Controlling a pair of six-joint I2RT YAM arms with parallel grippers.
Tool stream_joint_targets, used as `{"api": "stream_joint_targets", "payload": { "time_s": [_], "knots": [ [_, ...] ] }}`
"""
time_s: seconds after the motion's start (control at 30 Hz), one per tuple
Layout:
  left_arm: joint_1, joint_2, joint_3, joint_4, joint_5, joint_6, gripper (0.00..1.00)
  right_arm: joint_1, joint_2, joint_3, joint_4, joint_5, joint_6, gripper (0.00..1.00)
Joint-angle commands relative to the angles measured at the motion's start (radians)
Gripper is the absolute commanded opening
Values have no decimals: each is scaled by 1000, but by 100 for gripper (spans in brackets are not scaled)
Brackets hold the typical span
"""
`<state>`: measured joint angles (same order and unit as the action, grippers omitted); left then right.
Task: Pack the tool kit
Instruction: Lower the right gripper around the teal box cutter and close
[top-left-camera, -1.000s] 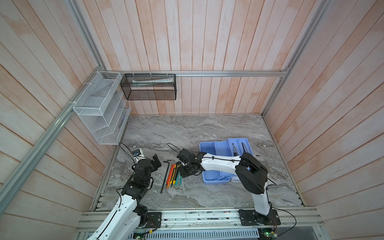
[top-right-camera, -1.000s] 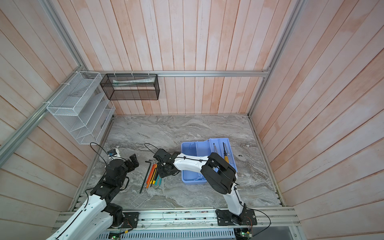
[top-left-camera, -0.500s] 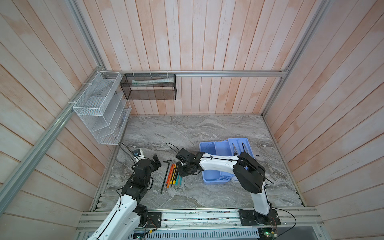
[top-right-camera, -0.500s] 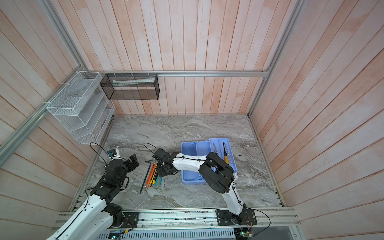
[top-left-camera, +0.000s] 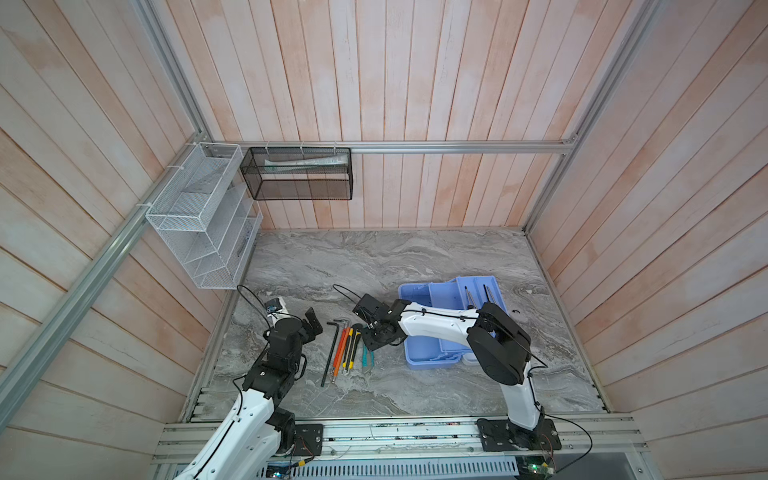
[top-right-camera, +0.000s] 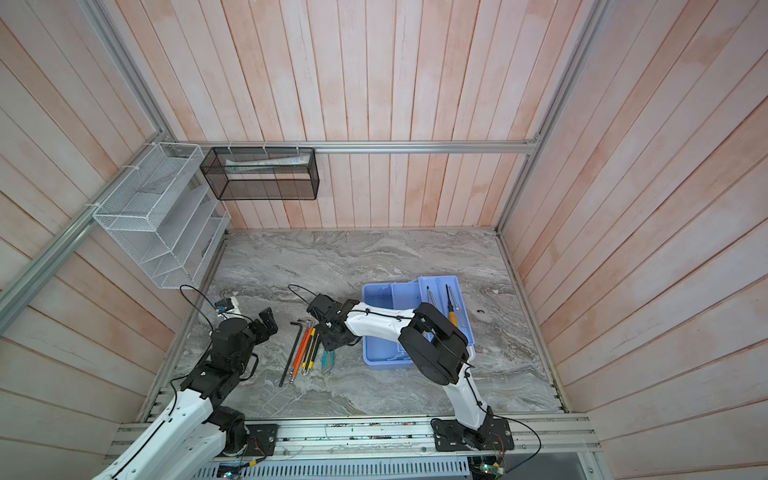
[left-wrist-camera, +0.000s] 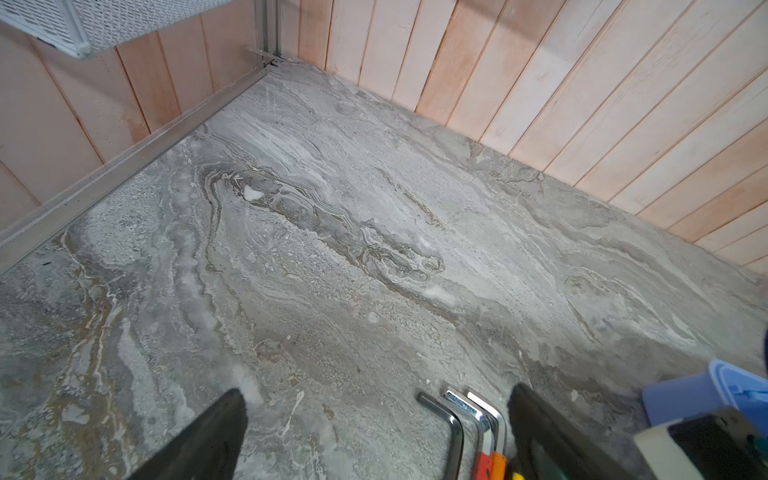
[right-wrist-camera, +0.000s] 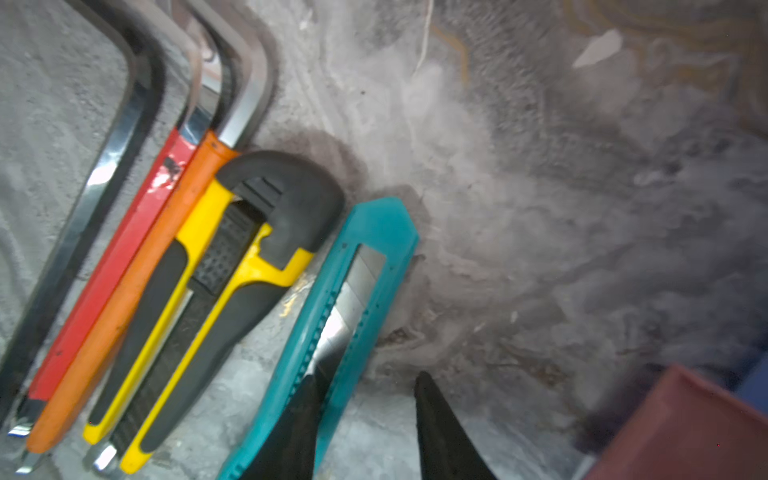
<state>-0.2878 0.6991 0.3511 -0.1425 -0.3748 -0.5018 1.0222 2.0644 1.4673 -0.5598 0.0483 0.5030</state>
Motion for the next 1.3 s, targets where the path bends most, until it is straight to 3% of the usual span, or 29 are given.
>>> {"api": "stream_joint_targets", "payload": {
  "time_s": [0.0,0.23,0.43,0.57,0.9,1.27],
  "knots": [
    [5,-10,-10,-1,-3,-6,100,-33,-9,14,-62,76,-55,39],
    [6,-16,-12,-2,-3,-6,100,-34,-8,74,-69,44,-40,40],
    [7,-21,-14,-4,-4,-7,100,-26,-68,-5,-5,-52,119,44],
    [7,-26,-17,-5,-1,-4,100,0,-45,4,-65,-35,187,47],
    [7,-25,-17,-1,4,-4,100,9,-5,3,-75,-42,200,54],
    [7,-32,-19,-2,5,-3,100,10,63,51,-89,-29,185,55]
  ]
}}
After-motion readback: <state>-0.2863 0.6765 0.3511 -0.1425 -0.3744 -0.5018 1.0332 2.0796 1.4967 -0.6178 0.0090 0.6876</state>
